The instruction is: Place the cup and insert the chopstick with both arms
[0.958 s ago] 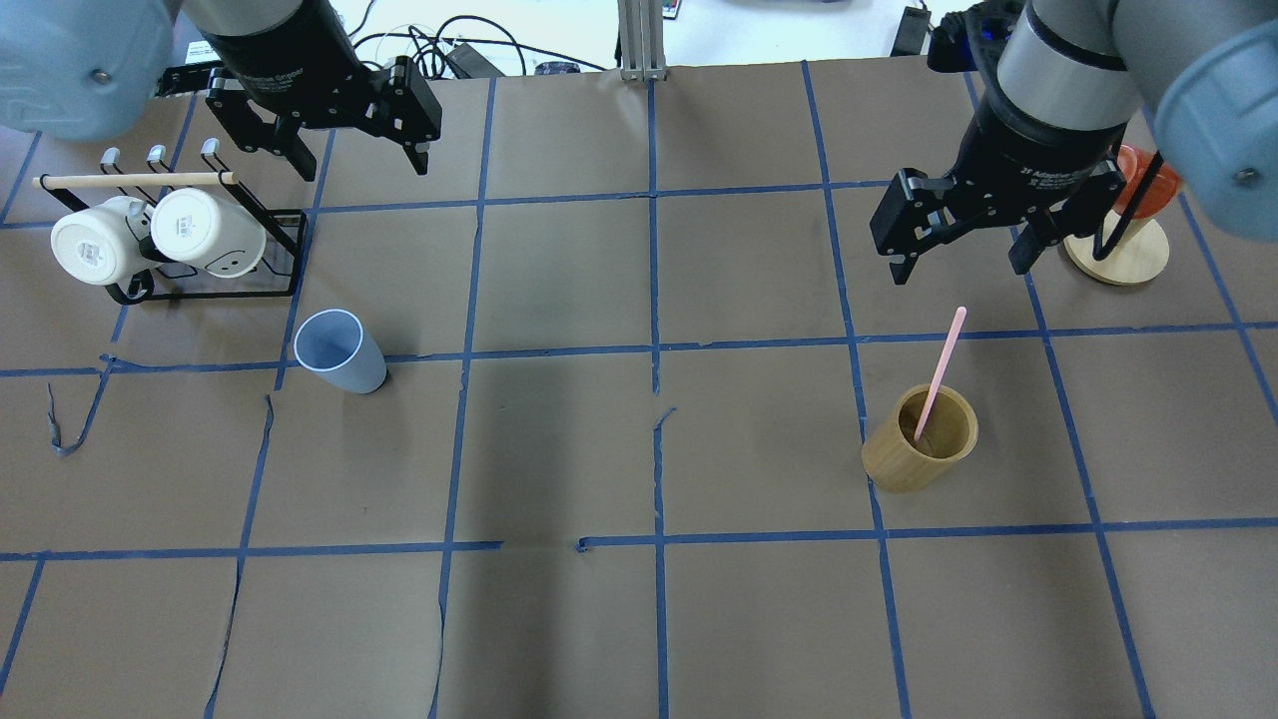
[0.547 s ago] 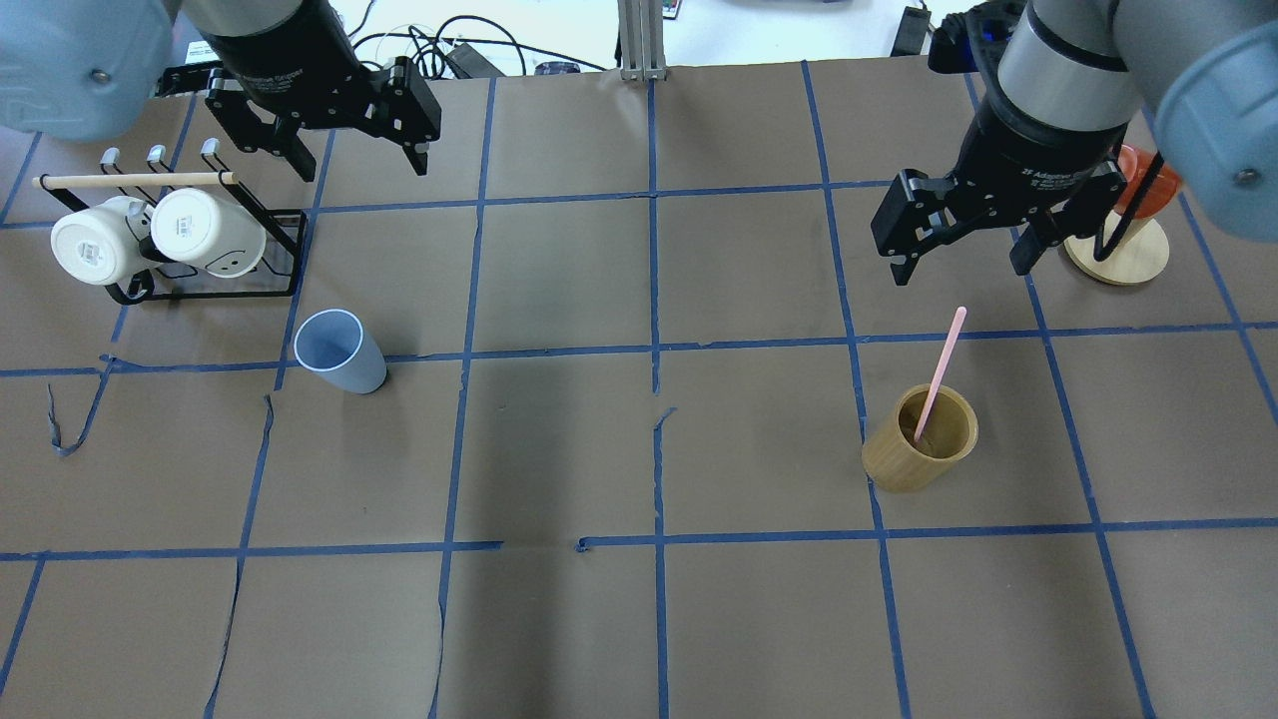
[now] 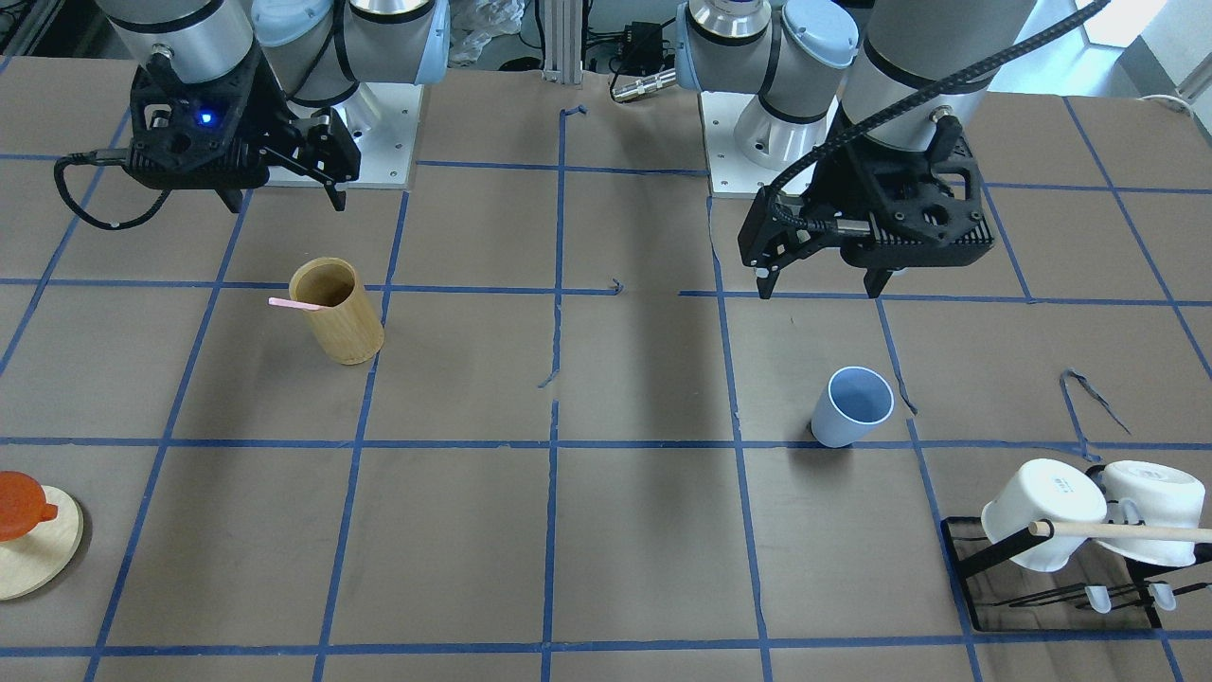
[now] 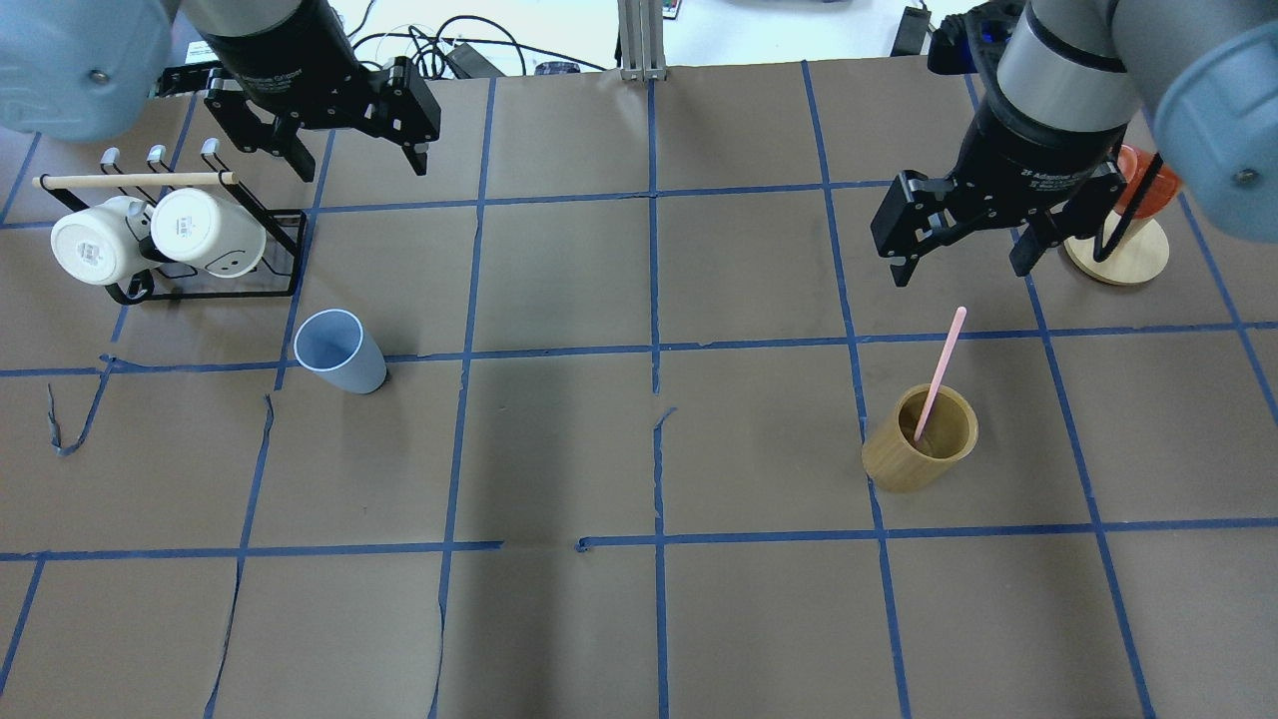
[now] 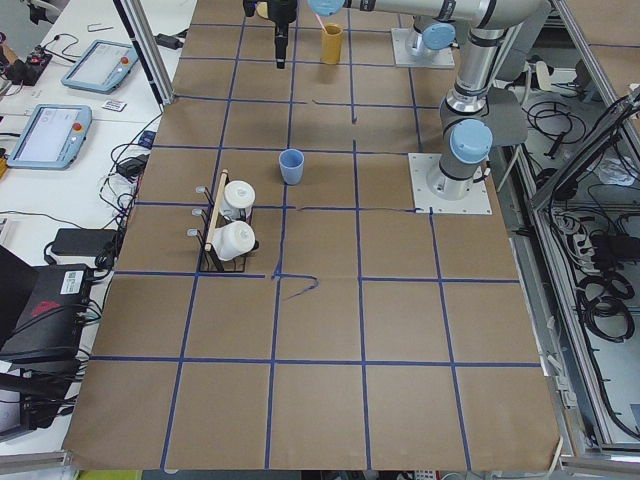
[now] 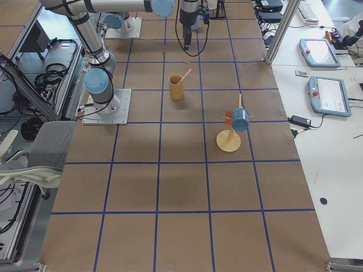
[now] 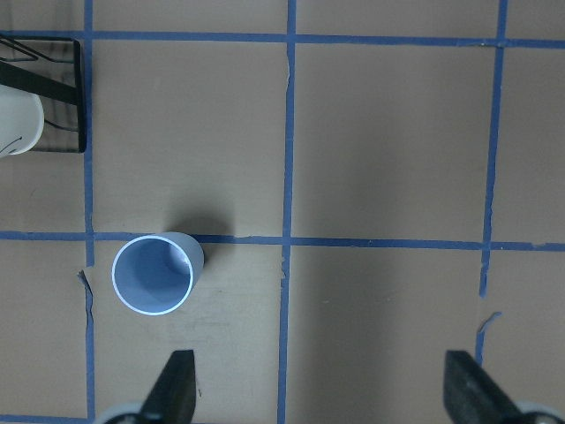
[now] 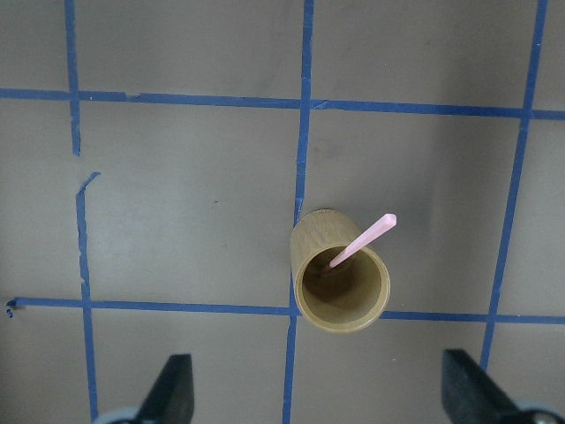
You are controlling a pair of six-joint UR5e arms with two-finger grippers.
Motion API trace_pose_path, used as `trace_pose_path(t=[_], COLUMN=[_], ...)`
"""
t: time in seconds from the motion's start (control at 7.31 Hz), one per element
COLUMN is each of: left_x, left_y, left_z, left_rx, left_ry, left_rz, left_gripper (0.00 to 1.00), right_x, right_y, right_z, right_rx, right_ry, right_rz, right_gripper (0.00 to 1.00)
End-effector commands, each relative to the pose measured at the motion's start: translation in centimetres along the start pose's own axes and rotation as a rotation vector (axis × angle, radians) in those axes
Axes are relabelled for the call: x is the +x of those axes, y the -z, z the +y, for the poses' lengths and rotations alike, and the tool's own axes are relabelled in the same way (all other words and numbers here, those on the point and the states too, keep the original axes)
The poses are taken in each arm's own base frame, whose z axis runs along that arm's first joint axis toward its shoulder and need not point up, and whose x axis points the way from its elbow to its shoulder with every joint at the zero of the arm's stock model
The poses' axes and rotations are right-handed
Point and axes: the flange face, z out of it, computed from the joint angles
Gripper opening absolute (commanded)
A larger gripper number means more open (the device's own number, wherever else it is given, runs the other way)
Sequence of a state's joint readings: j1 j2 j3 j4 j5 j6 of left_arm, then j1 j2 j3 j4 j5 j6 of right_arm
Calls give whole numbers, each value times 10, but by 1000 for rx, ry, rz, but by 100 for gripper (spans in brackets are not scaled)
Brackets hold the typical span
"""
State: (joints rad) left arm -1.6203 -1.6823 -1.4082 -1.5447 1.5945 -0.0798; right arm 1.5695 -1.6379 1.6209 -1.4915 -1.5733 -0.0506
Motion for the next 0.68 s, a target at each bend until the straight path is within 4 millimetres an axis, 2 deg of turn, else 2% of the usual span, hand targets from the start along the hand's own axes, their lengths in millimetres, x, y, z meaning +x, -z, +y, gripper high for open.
trace_pose_path(t=[0.0,0.55], left_x=[0,0], left_y=[1,0], left_z=[0,0], left_rx=[1,0], left_ry=[0,0], left_rz=[-1,-1], left_gripper=[100,100], right_x=[0,0], right_y=[-1,-2], right_z=[0,1], right_rx=[-5,-13], right_ry=[0,0], right_rz=[0,1], right_gripper=[100,100])
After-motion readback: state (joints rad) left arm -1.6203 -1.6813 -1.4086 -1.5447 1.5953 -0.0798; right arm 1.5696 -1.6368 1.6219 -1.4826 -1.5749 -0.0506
